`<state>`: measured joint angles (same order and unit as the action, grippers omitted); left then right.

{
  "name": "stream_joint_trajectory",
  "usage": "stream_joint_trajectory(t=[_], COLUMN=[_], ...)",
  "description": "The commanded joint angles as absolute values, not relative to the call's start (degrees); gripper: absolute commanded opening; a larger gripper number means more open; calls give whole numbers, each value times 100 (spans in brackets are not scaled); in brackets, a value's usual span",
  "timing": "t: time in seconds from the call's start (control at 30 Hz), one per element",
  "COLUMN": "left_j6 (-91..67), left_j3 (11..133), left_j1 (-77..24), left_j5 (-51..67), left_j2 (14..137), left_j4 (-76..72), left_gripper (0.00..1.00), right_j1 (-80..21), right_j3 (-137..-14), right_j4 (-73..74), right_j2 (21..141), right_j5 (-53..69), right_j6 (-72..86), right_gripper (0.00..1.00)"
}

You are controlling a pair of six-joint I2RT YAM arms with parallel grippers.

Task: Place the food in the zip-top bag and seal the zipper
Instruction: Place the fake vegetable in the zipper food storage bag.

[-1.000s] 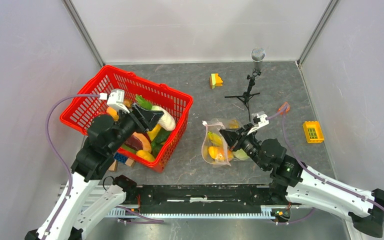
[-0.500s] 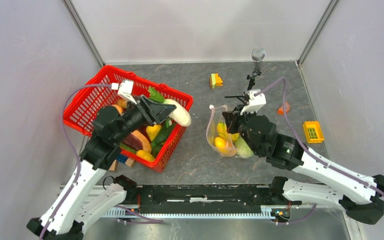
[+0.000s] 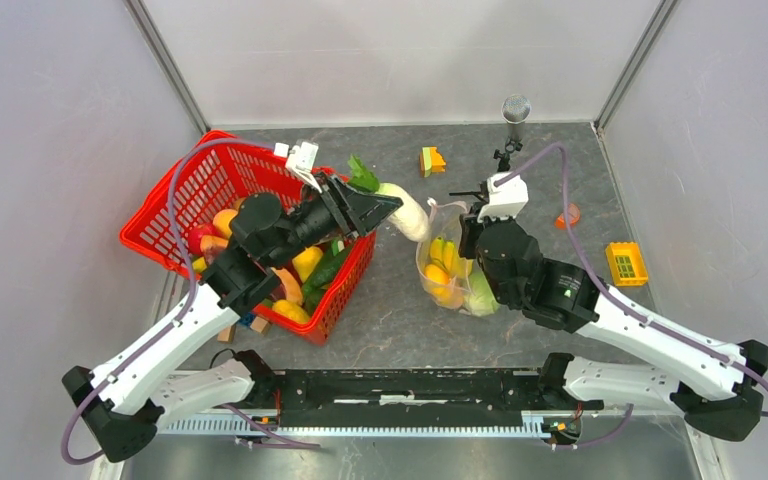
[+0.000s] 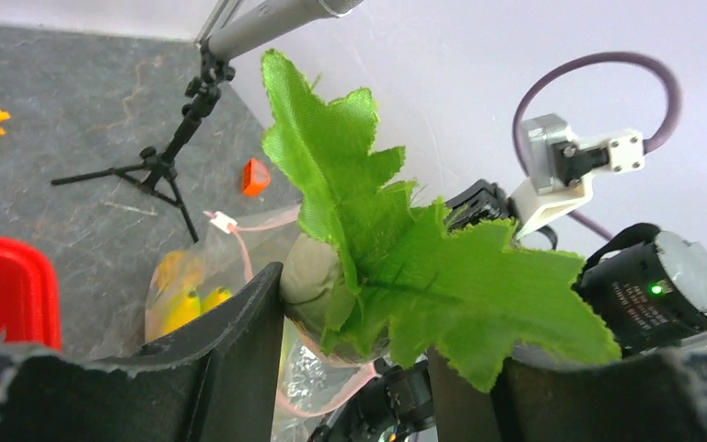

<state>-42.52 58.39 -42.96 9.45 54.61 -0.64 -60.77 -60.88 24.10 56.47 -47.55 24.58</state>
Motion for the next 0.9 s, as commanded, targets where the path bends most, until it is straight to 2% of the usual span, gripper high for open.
stream_joint_trajectory(t=[0.0,0.3,0.57,0.87], left_j6=[-4146,-3828,-3306,-2927], left_j3=[5777,5846,5624,5808], left_j1=[-4515,-4933,-5190,-5567], left_j5=[560,335,-646,-1216], left_j2=[5590,6180,6354,6856], left_j4=[-793,-1114,-993,-1088], left_gripper=[29,30,30,36], right_j1=[-6090,-6091,-6083,-6048], right_j3=[-5791,-5834,-5575,-5449], right_j4=[1399,1214,754,376], right_j2=[5297,5363,5139,4934], right_j5=[-4851,-4479,-4082,-4112], right_j6=[2272,2134,2275,2242], right_gripper=[1,2,2,2])
